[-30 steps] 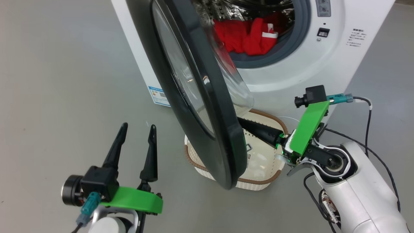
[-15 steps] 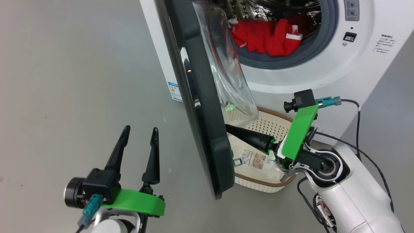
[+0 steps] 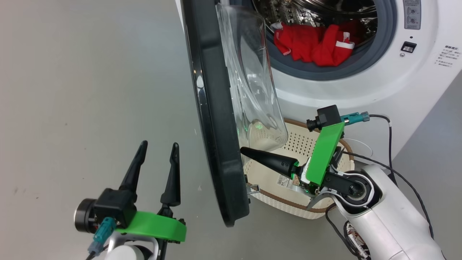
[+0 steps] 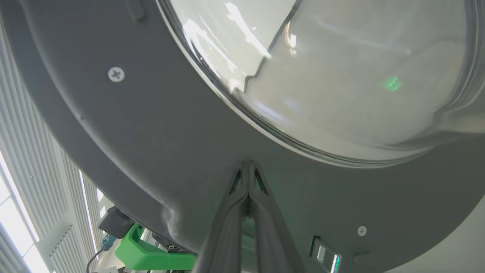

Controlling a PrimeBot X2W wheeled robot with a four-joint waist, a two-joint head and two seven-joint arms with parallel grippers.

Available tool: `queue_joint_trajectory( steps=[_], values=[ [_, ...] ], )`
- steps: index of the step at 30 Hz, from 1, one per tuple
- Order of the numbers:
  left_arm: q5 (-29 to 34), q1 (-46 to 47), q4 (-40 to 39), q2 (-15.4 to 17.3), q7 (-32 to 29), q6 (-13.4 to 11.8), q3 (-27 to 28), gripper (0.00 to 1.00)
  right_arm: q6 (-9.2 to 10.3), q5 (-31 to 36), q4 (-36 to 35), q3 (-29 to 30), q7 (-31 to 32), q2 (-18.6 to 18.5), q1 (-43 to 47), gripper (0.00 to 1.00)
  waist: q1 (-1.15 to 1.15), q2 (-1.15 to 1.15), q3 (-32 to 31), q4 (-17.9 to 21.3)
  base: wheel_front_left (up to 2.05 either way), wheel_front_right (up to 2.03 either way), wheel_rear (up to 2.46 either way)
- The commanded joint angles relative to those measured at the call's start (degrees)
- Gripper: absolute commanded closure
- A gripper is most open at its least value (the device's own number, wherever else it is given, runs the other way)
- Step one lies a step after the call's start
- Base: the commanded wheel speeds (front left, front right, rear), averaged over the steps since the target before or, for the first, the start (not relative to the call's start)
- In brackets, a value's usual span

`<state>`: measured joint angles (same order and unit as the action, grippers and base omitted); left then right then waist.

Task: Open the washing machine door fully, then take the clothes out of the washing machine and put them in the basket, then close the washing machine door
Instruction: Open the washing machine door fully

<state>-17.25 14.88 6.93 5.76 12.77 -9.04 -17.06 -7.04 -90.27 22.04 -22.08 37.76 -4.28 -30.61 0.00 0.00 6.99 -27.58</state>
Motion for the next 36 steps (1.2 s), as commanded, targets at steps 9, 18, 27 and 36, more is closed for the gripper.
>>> queue_joint_trajectory(
  steps=[9, 18, 27, 36],
  values=[
    [-0.54, -0.11, -1.53, 0.88, 0.48, -0.5, 1.38, 0.0, -0.45, -1.33, -1.43, -2.61, -0.55, 1.4, -1.59, 1.0, 0.0, 0.0, -0.02, -0.85, 0.0, 0.0, 0.0],
    [-0.98, -0.07, -1.71, 0.96, 0.66, -0.75, 1.34, 0.0, -0.45, -1.19, -1.38, -3.34, -1.41, 1.25, -2.04, 1.0, 0.0, 0.0, 0.13, -0.66, 0.0, 0.0, 0.0],
    [-1.55, -0.21, -2.18, 1.33, 0.57, -1.1, 1.55, 0.0, -0.45, 3.85, -4.02, -2.44, -6.67, -0.95, -0.75, 0.02, 0.0, 0.0, -0.39, -0.14, 0.0, 0.0, 0.0],
    [-2.13, -0.85, -3.04, 1.53, 0.74, -2.1, 2.32, 0.0, -0.45, 22.14, -7.46, -2.23, -17.93, -5.08, 1.43, 0.0, 0.0, 0.0, -0.95, 0.73, 0.0, 0.0, 0.0]
  ],
)
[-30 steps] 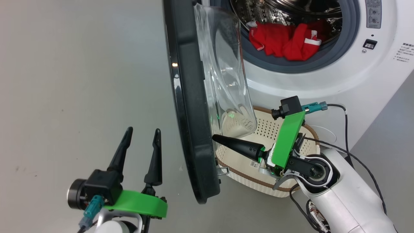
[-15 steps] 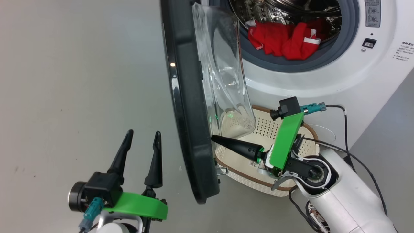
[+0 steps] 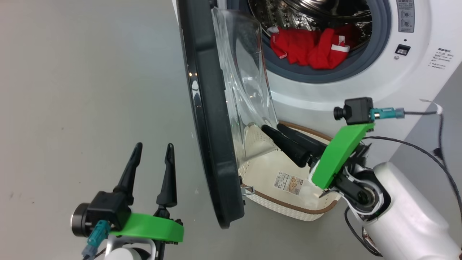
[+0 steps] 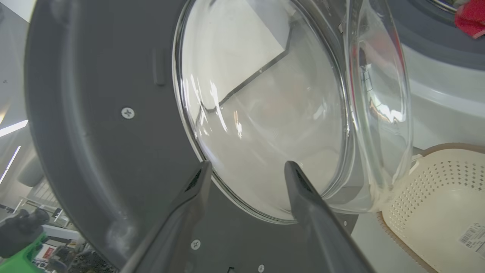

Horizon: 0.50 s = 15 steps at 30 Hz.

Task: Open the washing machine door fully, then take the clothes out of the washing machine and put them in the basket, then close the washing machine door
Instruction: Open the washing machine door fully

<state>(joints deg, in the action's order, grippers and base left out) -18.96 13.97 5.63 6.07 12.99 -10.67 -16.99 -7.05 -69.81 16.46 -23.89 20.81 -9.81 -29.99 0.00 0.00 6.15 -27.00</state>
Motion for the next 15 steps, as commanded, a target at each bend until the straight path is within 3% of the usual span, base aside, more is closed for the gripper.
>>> queue_joint_trajectory(
  steps=[1, 8, 9, 11, 13, 14, 15],
  values=[
    [-0.45, -0.08, -1.87, 1.25, 0.58, -0.6, 2.37, 0.0, -0.44, 4.21, -2.12, -0.4, -2.5, 0.38, 1.09, 0.0, 0.0, 0.0, -0.17, 0.28, 0.0, 0.0, 0.0],
    [-0.85, -1.23, -2.36, 1.45, 1.06, -0.63, 2.77, 0.0, -0.44, 25.15, -3.12, 2.59, -14.26, 1.1, 2.91, 0.0, 0.0, 0.0, -0.42, 0.95, 0.0, 0.0, 0.0],
    [-0.85, -1.23, -2.36, 1.45, 1.06, -0.63, 2.77, 0.0, -0.44, 25.15, -3.12, 2.59, -14.26, 1.1, 2.91, 0.0, 0.0, 0.0, -0.42, 0.95, 0.0, 0.0, 0.0],
    [-1.01, -1.47, -2.24, 1.62, 1.15, -0.3, 2.63, 0.0, -0.44, 34.93, -3.89, 6.13, -18.91, 2.51, 4.35, 0.0, 0.0, 0.0, -0.47, 1.01, 0.0, 0.0, 0.0],
    [-1.08, -1.54, -2.21, 1.65, 1.18, -0.23, 2.62, 0.0, -0.44, 37.87, -4.38, 7.4, -20.2, 3.17, 5.0, 0.0, 0.0, 0.0, -0.49, 1.03, 0.0, 0.0, 0.0],
    [-1.14, -1.64, -2.12, 1.77, 1.25, -0.1, 2.61, 0.0, -0.44, 43.67, -5.67, 9.59, -22.18, 4.33, 6.47, 0.0, 0.0, 0.0, -0.55, 1.06, 0.0, 0.0, 0.0],
    [-1.14, -1.64, -2.12, 1.77, 1.25, -0.1, 2.61, 0.0, -0.44, 43.67, -5.67, 9.59, -22.18, 4.33, 6.47, 0.0, 0.0, 0.0, -0.55, 1.06, 0.0, 0.0, 0.0]
  ],
)
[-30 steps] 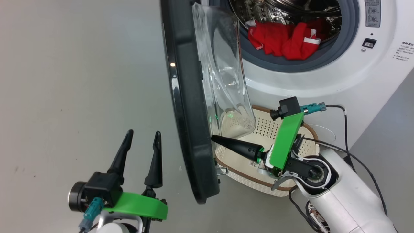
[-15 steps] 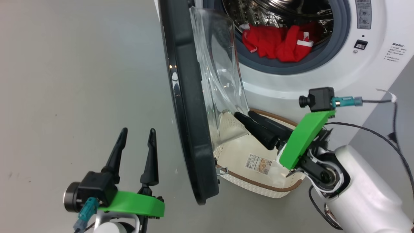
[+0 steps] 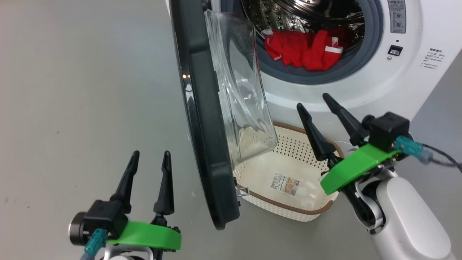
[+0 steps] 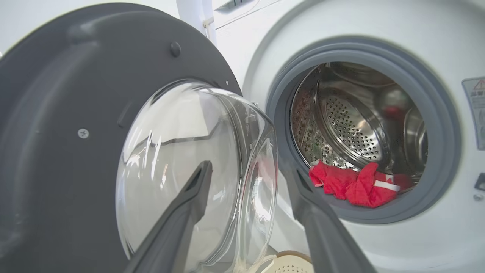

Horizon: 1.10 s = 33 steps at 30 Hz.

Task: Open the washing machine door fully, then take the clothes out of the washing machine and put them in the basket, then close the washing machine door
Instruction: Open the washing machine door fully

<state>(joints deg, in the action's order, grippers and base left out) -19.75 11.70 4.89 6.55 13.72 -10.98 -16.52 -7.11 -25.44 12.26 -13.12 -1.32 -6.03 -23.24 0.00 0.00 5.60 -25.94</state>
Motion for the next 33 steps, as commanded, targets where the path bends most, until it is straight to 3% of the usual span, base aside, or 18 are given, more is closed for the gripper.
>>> queue_joint_trajectory(
  steps=[1, 2, 8, 18, 33],
  values=[
    [-0.39, 0.58, -1.37, 1.29, 0.55, 0.25, 2.12, 0.0, -0.37, 1.59, -2.17, -0.15, -0.8, 1.1, 0.48, 0.0, 0.0, 0.0, -0.03, -0.01, 0.0, 0.0, 0.0],
    [-0.46, 0.46, -1.44, 1.27, 0.62, 0.25, 2.13, 0.0, -0.37, 5.95, -3.87, 1.95, -2.61, 2.02, 1.97, 0.0, 0.0, 0.0, -0.06, 0.0, 0.0, 0.0, 0.0],
    [-0.43, 0.15, -1.8, 1.2, 0.84, 0.18, 2.29, 0.0, -0.37, 12.29, -7.21, 6.24, -8.03, 3.06, 5.86, 0.0, 0.0, 0.0, -0.34, 0.08, 0.0, 0.0, 0.0],
    [0.47, -0.36, -2.55, 1.03, 1.19, 0.3, 2.99, 0.0, -0.37, 12.2, -8.04, 7.43, -12.12, 3.13, 11.8, 0.0, 0.0, 0.0, -0.47, 0.06, 0.0, 0.0, 0.0],
    [1.24, -1.89, -2.42, 0.55, 1.27, 0.21, 3.25, 0.0, -0.37, 12.29, -7.44, 5.44, -13.15, 3.14, 18.63, 0.0, 0.0, 0.0, -1.74, 0.31, 0.0, 0.0, 0.0]
  ],
)
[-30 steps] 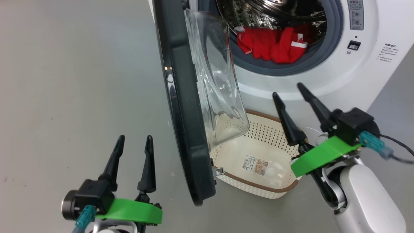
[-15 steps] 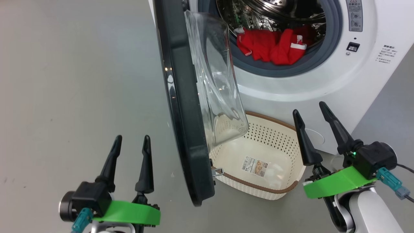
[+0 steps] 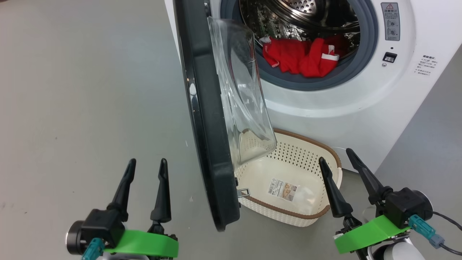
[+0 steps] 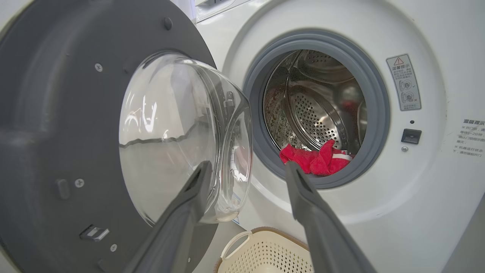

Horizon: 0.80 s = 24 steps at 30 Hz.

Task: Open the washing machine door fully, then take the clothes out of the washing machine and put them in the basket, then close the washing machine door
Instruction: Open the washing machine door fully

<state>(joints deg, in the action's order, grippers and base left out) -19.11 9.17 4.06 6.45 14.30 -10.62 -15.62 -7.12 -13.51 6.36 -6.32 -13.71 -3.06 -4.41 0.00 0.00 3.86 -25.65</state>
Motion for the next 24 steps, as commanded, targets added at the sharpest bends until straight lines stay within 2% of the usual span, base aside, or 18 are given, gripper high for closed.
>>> queue_joint_trajectory(
  steps=[1, 7, 8, 9, 11, 17, 24],
  values=[
    [0.6, 0.57, -1.64, 0.62, 0.69, -0.18, 2.47, 0.0, -0.36, 0.35, -1.6, -1.37, -0.81, 0.18, 0.04, 0.0, 0.0, 0.0, 0.0, 0.06, 0.0, 0.0, 0.0],
    [0.65, 0.11, -1.92, 0.42, 0.69, -0.25, 3.0, 0.0, -0.36, 0.15, -1.74, -1.04, -0.95, 0.18, 0.39, 0.0, 0.0, 0.0, 0.03, 0.43, 0.0, 0.0, 0.0],
    [0.66, 0.08, -1.95, 0.4, 0.69, -0.2, 3.03, 0.24, -0.36, 0.07, -1.74, -1.03, -0.96, 0.18, 0.33, 0.0, 0.0, 0.0, 0.05, 0.48, 0.0, 0.0, 0.0],
    [0.67, 0.07, -1.94, 0.39, 0.69, -0.15, 3.04, 0.55, -0.36, 0.03, -1.73, -1.03, -0.96, 0.18, 0.26, 0.0, 0.0, 0.0, 0.06, 0.54, 0.0, 0.0, 0.0],
    [0.65, 0.09, -1.95, 0.37, 0.69, -0.02, 3.1, 1.0, -0.36, -0.06, -1.68, -0.99, -0.96, 0.18, 0.1, 0.0, 0.0, 0.0, 0.08, 0.64, 0.0, 0.0, 0.0],
    [0.69, 0.38, -2.4, 0.18, 0.69, 0.06, 3.23, 1.0, -0.36, -0.22, -1.48, -0.87, -0.97, 0.18, -0.18, 0.0, 0.0, 0.0, 0.25, 0.77, 0.0, 0.0, 0.0],
    [2.5, 1.76, -8.21, -0.38, 0.7, 0.48, 3.95, 1.0, -0.36, -0.31, -1.39, -0.93, -0.9, 0.18, -0.42, 0.0, 0.0, 0.0, 0.48, 0.85, 0.0, 0.0, 0.0]
  ],
)
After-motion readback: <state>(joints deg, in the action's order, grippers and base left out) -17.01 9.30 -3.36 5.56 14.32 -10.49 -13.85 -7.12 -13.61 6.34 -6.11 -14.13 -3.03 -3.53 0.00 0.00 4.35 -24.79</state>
